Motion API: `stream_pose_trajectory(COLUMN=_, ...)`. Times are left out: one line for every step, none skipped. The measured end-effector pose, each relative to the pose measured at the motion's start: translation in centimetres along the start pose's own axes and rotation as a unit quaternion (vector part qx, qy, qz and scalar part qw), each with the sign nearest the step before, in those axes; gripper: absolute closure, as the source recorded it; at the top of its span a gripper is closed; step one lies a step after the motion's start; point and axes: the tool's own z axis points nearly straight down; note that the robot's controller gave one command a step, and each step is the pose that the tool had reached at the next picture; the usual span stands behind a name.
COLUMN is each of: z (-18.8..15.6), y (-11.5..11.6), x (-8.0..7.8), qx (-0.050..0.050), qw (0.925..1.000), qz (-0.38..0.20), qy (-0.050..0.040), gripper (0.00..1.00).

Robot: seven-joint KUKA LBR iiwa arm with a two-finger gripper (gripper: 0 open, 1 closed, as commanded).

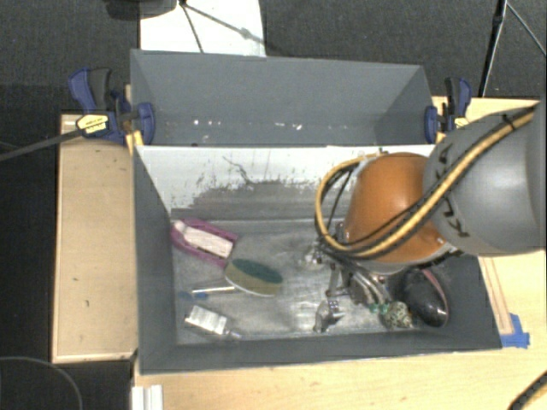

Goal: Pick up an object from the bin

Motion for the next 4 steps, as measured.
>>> stream_pose_trajectory(z=4.7, y=-0.7, x=-2.7, qx=0.0, qw=0.9996, qz=0.027, qy=0.0006, gripper=0.0)
stream_pose_trajectory(z=3.0, y=-0.3, x=-1.8, qx=0.0, qw=0.9698, qz=0.244, qy=-0.0006, gripper=0.0)
stream_pose_trajectory(z=5.6, y=5.1, x=-1.6, qx=0.0, qw=0.9794, qz=0.202, qy=-0.002, gripper=0.0)
stream_pose_trajectory(z=5.4, y=5.0, x=-1.8, qx=0.0, qw=0.9795, qz=0.202, qy=-0.0054, gripper=1.0)
